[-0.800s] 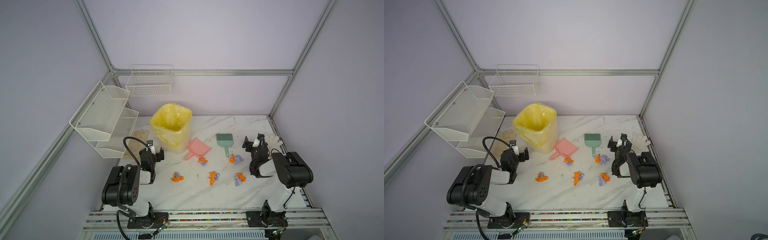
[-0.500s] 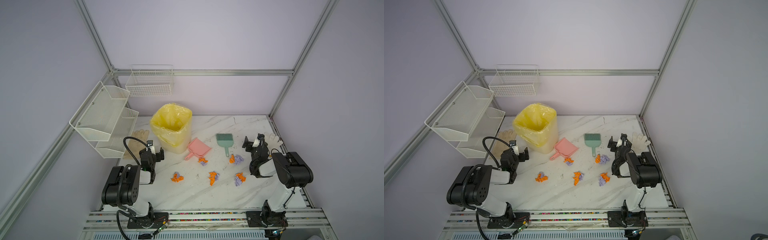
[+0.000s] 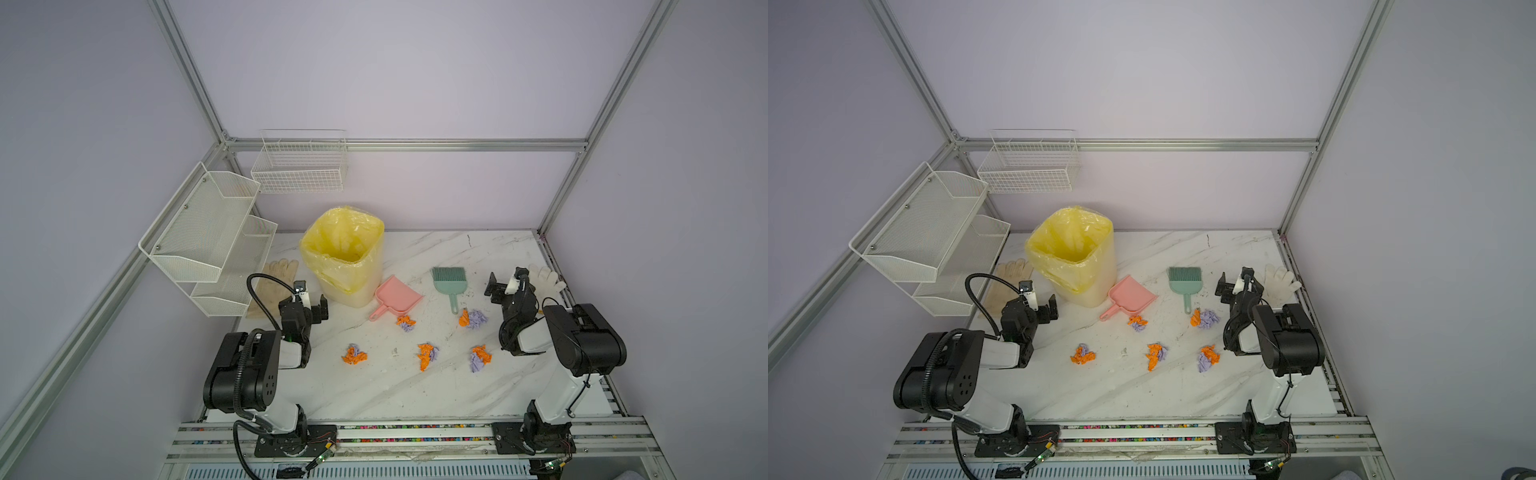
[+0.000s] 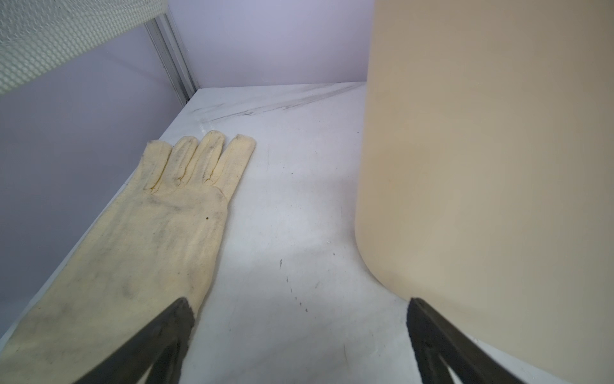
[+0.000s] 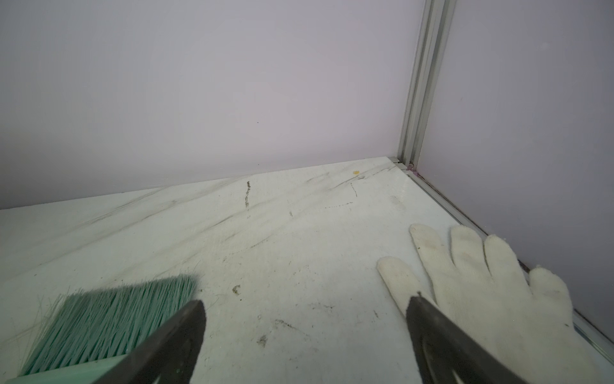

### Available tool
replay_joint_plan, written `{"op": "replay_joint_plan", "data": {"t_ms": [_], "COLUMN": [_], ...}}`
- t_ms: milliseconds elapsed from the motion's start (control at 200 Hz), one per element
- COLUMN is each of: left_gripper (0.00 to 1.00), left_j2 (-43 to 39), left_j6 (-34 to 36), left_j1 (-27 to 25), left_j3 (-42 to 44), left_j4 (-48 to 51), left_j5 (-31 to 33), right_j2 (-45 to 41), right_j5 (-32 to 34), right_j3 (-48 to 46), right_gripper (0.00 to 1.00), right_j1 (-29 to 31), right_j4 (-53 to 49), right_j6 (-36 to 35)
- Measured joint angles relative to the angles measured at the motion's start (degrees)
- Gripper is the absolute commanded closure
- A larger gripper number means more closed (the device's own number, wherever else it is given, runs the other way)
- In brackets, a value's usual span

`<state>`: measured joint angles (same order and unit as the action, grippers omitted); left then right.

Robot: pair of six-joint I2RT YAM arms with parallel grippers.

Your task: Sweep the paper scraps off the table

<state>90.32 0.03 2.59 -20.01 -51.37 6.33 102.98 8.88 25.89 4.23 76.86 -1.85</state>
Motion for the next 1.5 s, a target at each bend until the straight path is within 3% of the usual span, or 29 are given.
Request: {"op": "replay_joint_plan", "data": {"t_ms": [250, 560, 775, 920, 1050, 1240, 1385, 1500], "left_gripper": [0.00, 0.00, 0.00, 0.00, 0.00, 0.00, 0.00, 0.00], "left_j2": [-1.44, -14.69, -20.65, -27.12, -34.51, -39.17, -39.21, -35.17], "left_j6": [-0.04, -1.14, -5.20, -8.04, -11.17, -14.32, -16.26, -16.72], "left_j1": [0.00, -0.20, -1.49, -4.48, -8.00, -15.69, -25.29, -36.48], "left_j3": [0.00, -0.44, -8.48, -11.43, -12.63, -21.88, -29.35, -35.26], "left_j4": [1.77, 11.21, 24.41, 31.91, 39.21, 50.29, 56.30, 59.25], "left_j5": [0.13, 2.99, 5.73, 11.34, 16.06, 15.52, 16.11, 19.26], "right_j2": [-0.61, -12.74, -12.24, -12.46, -13.81, -17.59, -18.67, -18.58], "right_j5": [0.31, 0.50, -1.73, -4.42, -6.69, -7.41, -7.34, -7.15], "right_j3": [0.15, 14.51, 30.27, 34.05, 33.94, 33.66, 33.66, 33.62], "right_gripper": [0.03, 0.03, 0.03, 0.03, 0.03, 0.03, 0.03, 0.03], "right_j1": [0.00, 0.07, 0.87, 1.86, 2.21, 2.21, 2.21, 2.21], "right_j4": [-1.27, -23.80, -44.50, -55.25, -63.01, -69.18, -70.69, -72.04], "right_j6": [0.04, 1.77, 5.55, 7.56, 8.87, 9.46, 10.88, 12.98]}}
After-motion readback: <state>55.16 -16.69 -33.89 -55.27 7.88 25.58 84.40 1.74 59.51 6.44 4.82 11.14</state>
